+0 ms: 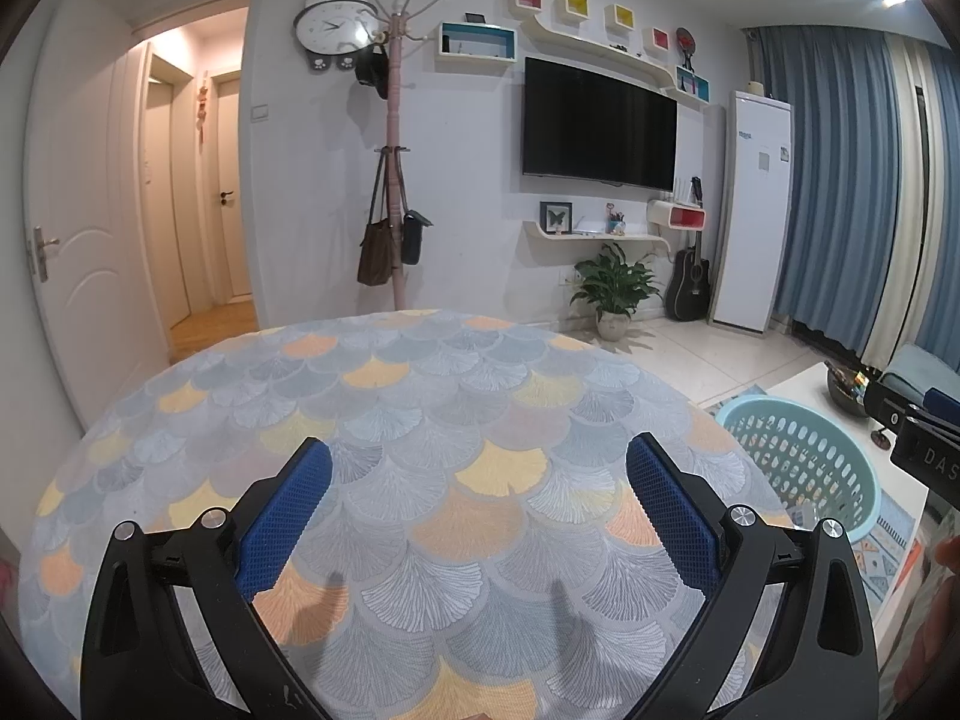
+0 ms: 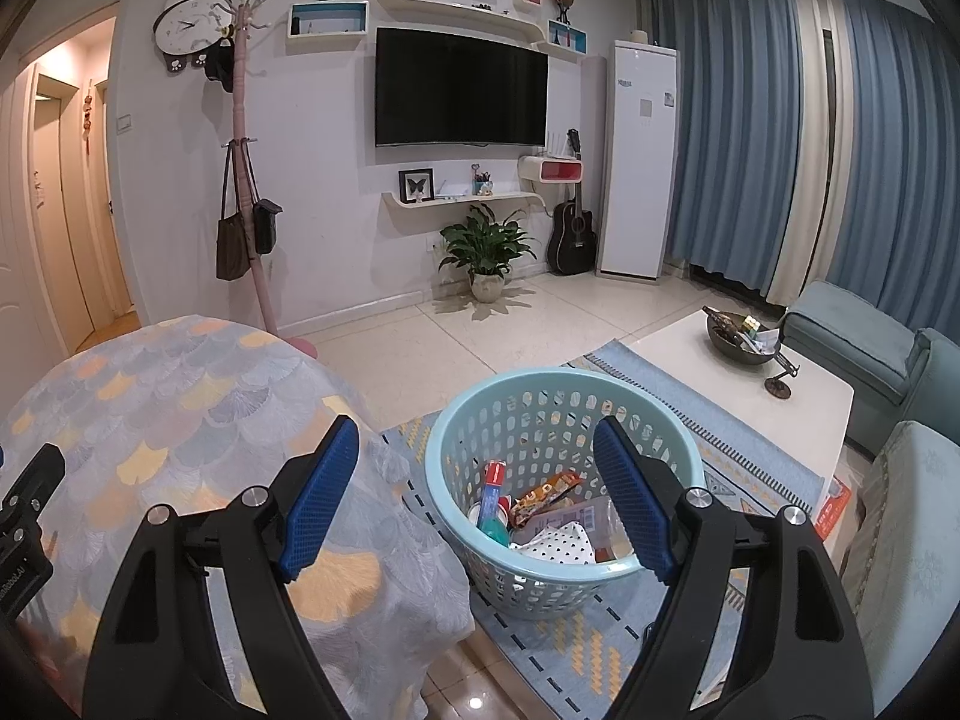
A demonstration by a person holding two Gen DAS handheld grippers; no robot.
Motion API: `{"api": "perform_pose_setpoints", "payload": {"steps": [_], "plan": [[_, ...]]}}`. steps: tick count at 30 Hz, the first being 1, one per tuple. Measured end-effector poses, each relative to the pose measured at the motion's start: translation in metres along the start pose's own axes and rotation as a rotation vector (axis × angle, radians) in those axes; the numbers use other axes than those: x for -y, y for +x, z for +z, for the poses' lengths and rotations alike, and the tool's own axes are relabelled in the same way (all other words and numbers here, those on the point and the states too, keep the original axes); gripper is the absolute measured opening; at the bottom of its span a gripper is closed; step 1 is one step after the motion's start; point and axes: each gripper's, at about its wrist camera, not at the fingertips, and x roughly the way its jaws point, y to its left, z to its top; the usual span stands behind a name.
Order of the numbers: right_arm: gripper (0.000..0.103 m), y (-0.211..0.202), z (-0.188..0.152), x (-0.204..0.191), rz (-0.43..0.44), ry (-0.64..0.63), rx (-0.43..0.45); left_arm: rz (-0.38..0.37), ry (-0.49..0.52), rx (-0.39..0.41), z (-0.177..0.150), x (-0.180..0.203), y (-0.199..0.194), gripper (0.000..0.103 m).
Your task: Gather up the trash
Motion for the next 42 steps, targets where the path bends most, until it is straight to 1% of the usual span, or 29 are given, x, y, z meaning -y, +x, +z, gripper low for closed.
{"api": "perform_pose_setpoints", "payload": {"steps": [26, 28, 36, 39, 42], "plan": [[0.077, 0.006, -0.004, -0.001, 0.002, 0.006, -0.021, -0.002, 0.004, 0.0, 0.0, 0.0, -0.001, 0.096], [0.076, 0.005, -0.004, -0.002, 0.003, 0.005, -0.018, -0.013, 0.004, -0.013, 0.001, 0.0, 0.001, 0.096], [0.076, 0.0, -0.002, -0.007, 0.007, -0.004, -0.026, -0.019, 0.005, -0.033, 0.0, -0.002, 0.003, 0.095], [0.077, -0.004, 0.002, -0.012, 0.018, -0.009, -0.02, -0.006, 0.005, -0.04, 0.001, -0.007, 0.002, 0.095], [0.077, -0.009, 0.006, -0.019, 0.04, -0.015, -0.015, -0.019, -0.004, -0.07, 0.005, -0.018, -0.002, 0.096]]}}
